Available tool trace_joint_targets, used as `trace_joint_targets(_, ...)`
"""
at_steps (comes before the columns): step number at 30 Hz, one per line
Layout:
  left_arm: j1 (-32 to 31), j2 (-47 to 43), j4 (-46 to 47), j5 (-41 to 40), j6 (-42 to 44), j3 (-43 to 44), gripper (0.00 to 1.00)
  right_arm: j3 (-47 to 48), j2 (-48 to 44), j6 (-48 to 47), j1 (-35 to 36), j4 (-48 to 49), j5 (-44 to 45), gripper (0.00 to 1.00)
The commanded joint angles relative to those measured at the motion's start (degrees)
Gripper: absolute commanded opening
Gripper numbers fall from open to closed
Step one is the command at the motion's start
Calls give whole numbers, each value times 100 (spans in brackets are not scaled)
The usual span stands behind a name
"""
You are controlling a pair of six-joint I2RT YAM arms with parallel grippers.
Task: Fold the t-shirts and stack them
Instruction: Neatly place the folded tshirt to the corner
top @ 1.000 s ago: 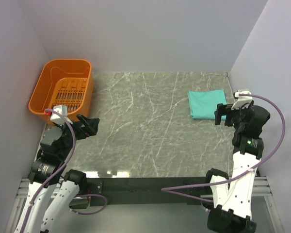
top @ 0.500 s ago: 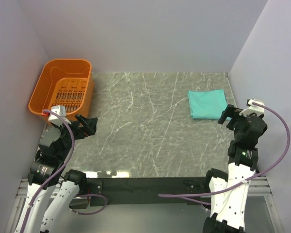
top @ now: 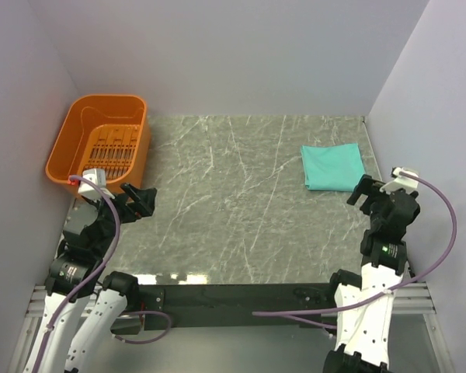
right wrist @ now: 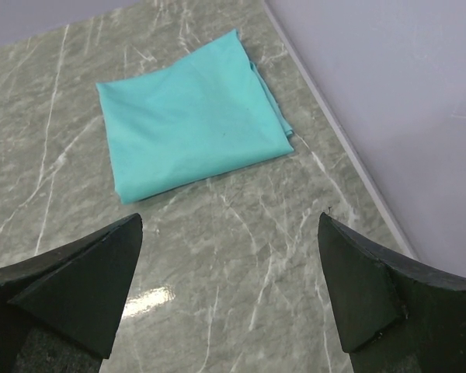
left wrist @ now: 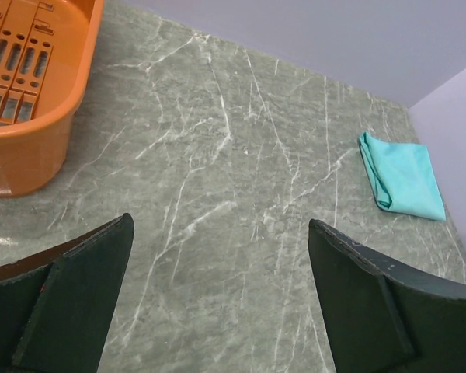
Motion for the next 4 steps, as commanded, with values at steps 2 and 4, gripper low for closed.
trace_joint_targets(2, 20, -2, 189, 25, 76, -66, 99, -19, -68, -27, -24, 363, 154, 100)
trace_joint_targets(4, 20, -2, 198, 43, 84, -66, 99, -10, -59, -70, -24, 381, 76, 100)
